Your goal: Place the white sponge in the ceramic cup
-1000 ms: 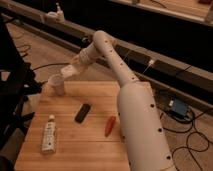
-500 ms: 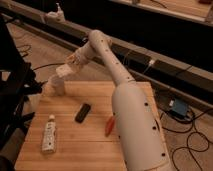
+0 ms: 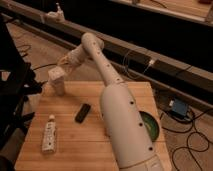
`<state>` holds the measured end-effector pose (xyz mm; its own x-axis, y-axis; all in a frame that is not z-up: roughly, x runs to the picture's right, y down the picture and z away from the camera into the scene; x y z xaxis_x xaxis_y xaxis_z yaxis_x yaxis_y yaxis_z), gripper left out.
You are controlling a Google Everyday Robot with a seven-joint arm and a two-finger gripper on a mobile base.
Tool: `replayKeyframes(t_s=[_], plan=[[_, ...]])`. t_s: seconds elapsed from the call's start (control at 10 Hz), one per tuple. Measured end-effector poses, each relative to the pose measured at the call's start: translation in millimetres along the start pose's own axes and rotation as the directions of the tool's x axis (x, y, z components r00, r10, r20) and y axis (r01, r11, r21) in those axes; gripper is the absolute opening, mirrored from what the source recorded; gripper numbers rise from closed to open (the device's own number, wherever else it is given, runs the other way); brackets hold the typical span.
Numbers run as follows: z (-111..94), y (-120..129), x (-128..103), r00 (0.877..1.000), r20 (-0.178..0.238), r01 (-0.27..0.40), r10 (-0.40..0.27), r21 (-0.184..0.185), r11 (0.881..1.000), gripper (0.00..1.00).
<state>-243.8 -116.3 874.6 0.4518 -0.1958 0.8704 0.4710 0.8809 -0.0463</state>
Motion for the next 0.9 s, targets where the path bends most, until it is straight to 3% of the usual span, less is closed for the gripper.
replayKeyframes(t_s=[0.3,0.4,0.9], plan=[[22,-3,3,1.000,-0.001,0.005,-0.005,-0.023,1.000,0.54],[28,-4,4,1.000,-0.006,0.006,-0.006,-0.031,0.999,0.59],[34,-3,12,1.000,-0.019,-0.019,0.018,-0.052,0.998,0.60]])
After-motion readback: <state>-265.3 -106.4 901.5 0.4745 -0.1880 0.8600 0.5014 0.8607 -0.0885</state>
